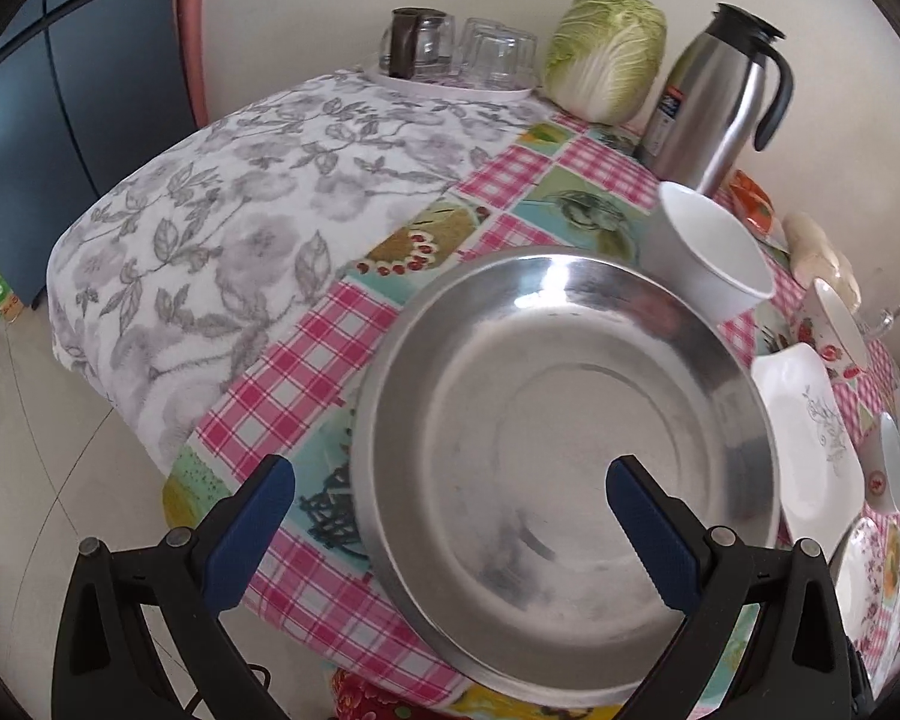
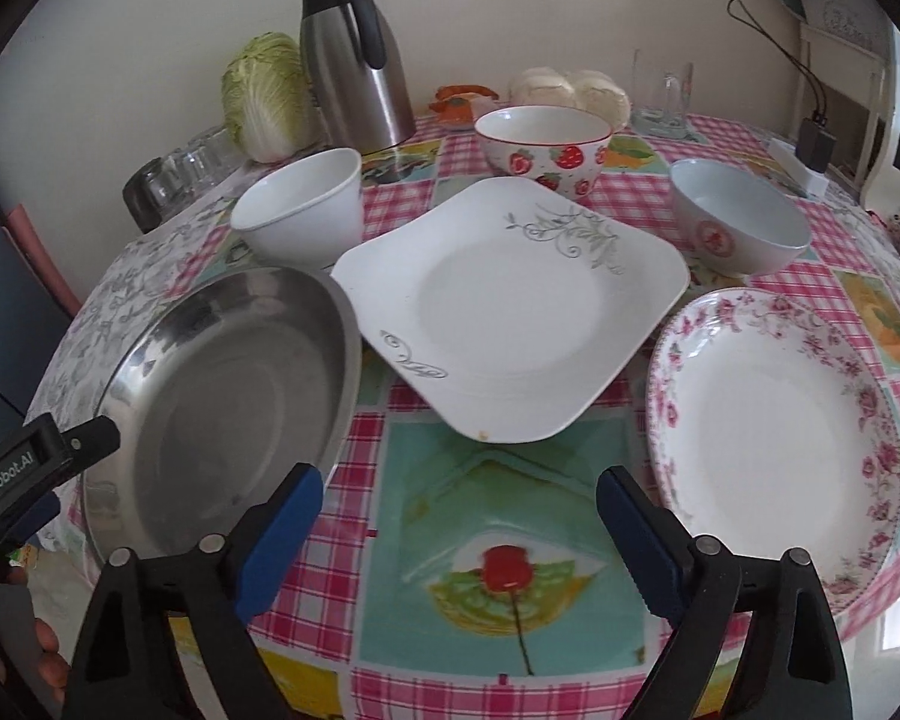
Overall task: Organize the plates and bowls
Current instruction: 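Move both tools to the steel basin rim and close them on it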
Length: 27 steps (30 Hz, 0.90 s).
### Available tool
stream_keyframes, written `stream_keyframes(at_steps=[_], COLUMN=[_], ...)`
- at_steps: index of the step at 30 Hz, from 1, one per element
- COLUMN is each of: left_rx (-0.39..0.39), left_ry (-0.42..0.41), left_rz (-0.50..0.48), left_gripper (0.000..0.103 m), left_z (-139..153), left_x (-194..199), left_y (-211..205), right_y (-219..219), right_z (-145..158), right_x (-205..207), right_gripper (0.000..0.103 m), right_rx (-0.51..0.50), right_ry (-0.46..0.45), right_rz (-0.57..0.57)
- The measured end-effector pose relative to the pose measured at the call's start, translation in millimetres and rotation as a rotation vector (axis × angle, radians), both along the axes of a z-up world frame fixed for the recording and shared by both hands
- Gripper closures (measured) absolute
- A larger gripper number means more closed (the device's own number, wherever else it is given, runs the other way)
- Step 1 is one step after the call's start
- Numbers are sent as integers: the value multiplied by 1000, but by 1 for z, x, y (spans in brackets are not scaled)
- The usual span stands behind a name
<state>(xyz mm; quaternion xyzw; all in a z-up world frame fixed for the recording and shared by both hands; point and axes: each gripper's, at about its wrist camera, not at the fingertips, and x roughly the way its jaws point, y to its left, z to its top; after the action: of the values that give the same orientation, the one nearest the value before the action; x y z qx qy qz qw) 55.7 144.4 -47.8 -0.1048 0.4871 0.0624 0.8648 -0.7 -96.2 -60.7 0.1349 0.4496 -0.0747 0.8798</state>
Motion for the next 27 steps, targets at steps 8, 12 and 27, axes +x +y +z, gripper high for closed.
stream_keyframes(at_steps=[8,12,27], left_rx=[-5,-24,65], left_ry=[38,77,34], left_rz=[40,28,5], left_gripper=[21,39,71], left_z=[-17,-32,-35], left_x=[17,26,37], left_y=[17,19,16], right_y=[15,17,23], right_z=[-13,-20,-25], right_x=[19,29,45], right_gripper=[27,37,87], right_rx=[109,133,148], right_ry=[8,24,0], right_rz=[64,69,128])
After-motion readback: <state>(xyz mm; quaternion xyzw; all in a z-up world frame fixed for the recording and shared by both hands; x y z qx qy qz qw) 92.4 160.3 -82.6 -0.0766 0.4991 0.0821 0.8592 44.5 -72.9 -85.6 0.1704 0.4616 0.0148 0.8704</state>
